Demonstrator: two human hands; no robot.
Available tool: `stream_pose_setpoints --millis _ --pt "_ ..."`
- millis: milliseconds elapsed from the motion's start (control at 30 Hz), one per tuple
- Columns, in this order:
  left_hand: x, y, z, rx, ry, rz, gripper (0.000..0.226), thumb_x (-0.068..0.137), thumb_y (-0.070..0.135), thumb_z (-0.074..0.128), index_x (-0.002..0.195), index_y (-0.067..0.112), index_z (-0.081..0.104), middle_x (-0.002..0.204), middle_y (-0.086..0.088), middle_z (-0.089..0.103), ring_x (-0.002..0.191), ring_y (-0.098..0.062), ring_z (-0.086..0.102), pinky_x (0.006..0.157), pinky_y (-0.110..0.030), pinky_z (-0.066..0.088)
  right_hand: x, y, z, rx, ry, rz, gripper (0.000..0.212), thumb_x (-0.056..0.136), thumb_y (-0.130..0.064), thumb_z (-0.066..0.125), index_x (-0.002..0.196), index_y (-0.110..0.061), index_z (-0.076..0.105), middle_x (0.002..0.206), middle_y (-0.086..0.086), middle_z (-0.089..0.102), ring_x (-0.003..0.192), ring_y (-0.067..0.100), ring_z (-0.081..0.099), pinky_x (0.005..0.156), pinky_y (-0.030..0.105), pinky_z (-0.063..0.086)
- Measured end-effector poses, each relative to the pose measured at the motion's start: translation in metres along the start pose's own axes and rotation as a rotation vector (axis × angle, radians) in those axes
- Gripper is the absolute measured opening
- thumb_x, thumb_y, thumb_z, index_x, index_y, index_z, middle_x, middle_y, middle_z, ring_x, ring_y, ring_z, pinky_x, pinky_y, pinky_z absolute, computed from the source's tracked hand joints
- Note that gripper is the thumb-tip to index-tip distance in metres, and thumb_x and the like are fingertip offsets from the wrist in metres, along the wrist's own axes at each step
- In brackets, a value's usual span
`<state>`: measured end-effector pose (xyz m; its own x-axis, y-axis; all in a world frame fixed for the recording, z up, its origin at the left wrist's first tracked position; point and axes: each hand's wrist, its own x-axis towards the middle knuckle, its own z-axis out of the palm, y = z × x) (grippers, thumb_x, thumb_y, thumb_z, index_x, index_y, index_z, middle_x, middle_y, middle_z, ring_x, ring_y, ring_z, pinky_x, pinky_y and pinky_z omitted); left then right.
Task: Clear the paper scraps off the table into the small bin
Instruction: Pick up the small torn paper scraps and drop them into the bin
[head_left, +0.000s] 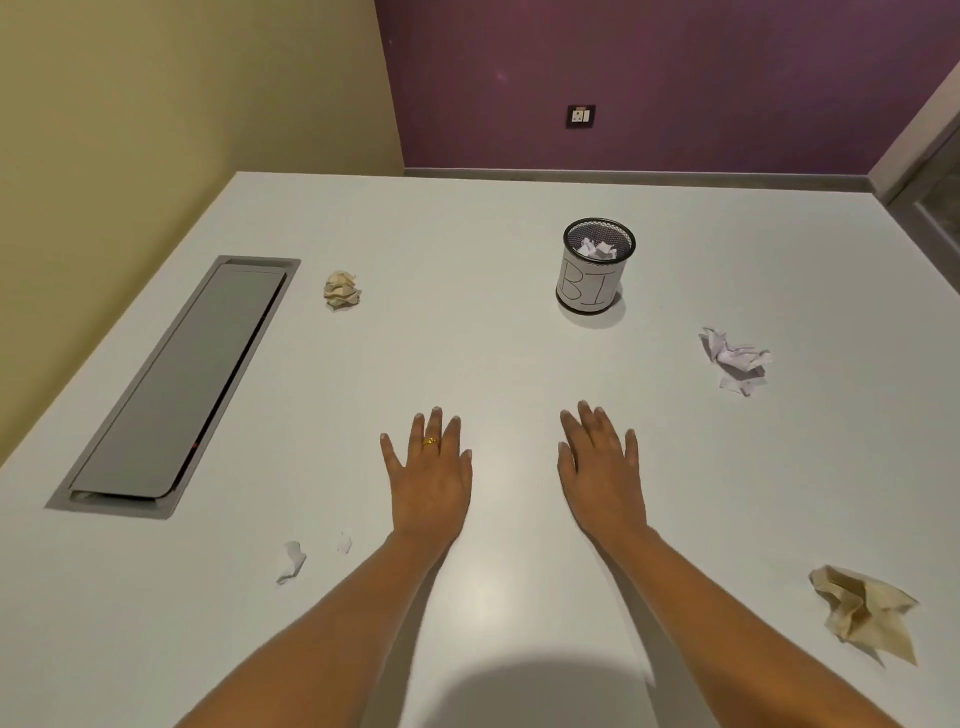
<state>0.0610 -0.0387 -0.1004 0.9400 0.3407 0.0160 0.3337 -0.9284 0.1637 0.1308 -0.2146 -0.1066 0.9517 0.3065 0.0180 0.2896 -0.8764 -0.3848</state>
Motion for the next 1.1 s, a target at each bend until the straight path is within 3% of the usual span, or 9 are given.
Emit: stream_pose_setpoints --millis 133,267,400,667,800,867,933,1000,1100 --pt "-0.036 0.001 -0.002 0.050 0.001 0.044 0.043 0.095 0.029 0.041 0.137 0.020 0.041 0.146 -0.005 0.041 0.137 -0.024 0.036 0.107 -0.062 0.024 -0.008 0.001 0.001 -0.034 -0.007 -0.009 0.043 0.099 -0.025 0.030 0.142 -0.022 0.031 0.155 -0.001 0.024 0.144 0.016 0.016 0.117 0.047 0.009" --pt "-0.055 -0.015 -0.005 0.094 -0.089 0.044 0.047 0.098 0.033 0.024 0.145 0.027 0.019 0.156 0.001 0.020 0.146 -0.021 0.008 0.113 -0.059 0.001 -0.010 0.001 -0.001 -0.092 -0.066 -0.021 0.045 0.100 -0.026 0.024 0.145 -0.022 0.022 0.157 -0.002 0.016 0.145 0.016 0.011 0.117 0.049 0.009" --pt "-0.074 -0.039 -0.017 0.141 -0.072 -0.070 0.045 0.098 0.036 0.022 0.143 0.032 0.021 0.158 -0.002 0.009 0.146 -0.023 -0.008 0.112 -0.059 -0.007 -0.022 0.005 -0.004 -0.101 -0.099 -0.028 0.046 0.100 -0.027 0.023 0.146 -0.022 0.019 0.157 -0.001 0.013 0.146 0.018 0.009 0.117 0.049 0.009" --pt "-0.105 -0.072 -0.040 0.020 -0.117 -0.359 0.044 0.096 0.046 0.029 0.140 0.040 0.026 0.158 -0.004 0.008 0.146 -0.028 -0.005 0.108 -0.067 0.010 -0.042 0.009 -0.010 -0.112 -0.155 -0.030 0.048 0.100 -0.028 0.022 0.147 -0.021 0.016 0.158 0.000 0.009 0.146 0.020 0.005 0.117 0.048 0.009" --pt "-0.109 -0.075 -0.046 -0.148 -0.106 -0.386 0.040 0.099 0.033 0.030 0.137 0.026 0.037 0.153 -0.004 0.027 0.144 -0.027 0.016 0.110 -0.057 0.023 -0.046 0.010 -0.012 -0.112 -0.185 -0.024 0.048 0.100 -0.030 0.022 0.147 -0.021 0.014 0.158 -0.001 0.007 0.146 0.021 0.004 0.117 0.048 0.008" --pt "-0.109 -0.075 -0.049 -0.176 -0.051 -0.380 0.033 0.099 0.026 0.033 0.127 0.020 0.050 0.142 -0.005 0.044 0.137 -0.026 0.032 0.104 -0.047 0.036 -0.050 0.010 -0.013 -0.122 -0.186 -0.028 0.048 0.100 -0.030 0.022 0.147 -0.021 0.013 0.158 0.000 0.007 0.146 0.021 0.004 0.117 0.047 0.008" --pt "-0.109 -0.075 -0.050 -0.152 0.029 -0.345 0.023 0.098 0.019 0.038 0.102 0.015 0.060 0.107 -0.005 0.057 0.108 -0.023 0.050 0.075 -0.035 0.047 -0.053 0.011 -0.012 -0.134 -0.183 -0.033 0.049 0.100 -0.030 0.022 0.147 -0.021 0.013 0.158 0.000 0.006 0.146 0.021 0.004 0.117 0.047 0.008" --pt "-0.110 -0.075 -0.052 -0.115 0.050 -0.307 0.023 0.095 0.012 0.040 0.075 0.015 0.051 0.075 0.001 0.041 0.079 -0.018 0.044 0.054 -0.025 0.034 -0.056 0.012 -0.012 -0.132 -0.183 -0.035 0.049 0.100 -0.031 0.022 0.147 -0.021 0.012 0.158 0.000 0.006 0.146 0.020 0.004 0.117 0.046 0.008" --pt "-0.110 -0.075 -0.049 -0.086 0.021 -0.258 0.037 0.088 0.004 0.042 0.058 0.018 0.026 0.062 0.004 0.022 0.068 -0.019 0.033 0.049 -0.022 0.019 -0.058 0.013 -0.012 -0.124 -0.184 -0.035 0.049 0.100 -0.031 0.022 0.147 -0.021 0.013 0.158 -0.001 0.006 0.146 0.020 0.003 0.117 0.046 0.008"
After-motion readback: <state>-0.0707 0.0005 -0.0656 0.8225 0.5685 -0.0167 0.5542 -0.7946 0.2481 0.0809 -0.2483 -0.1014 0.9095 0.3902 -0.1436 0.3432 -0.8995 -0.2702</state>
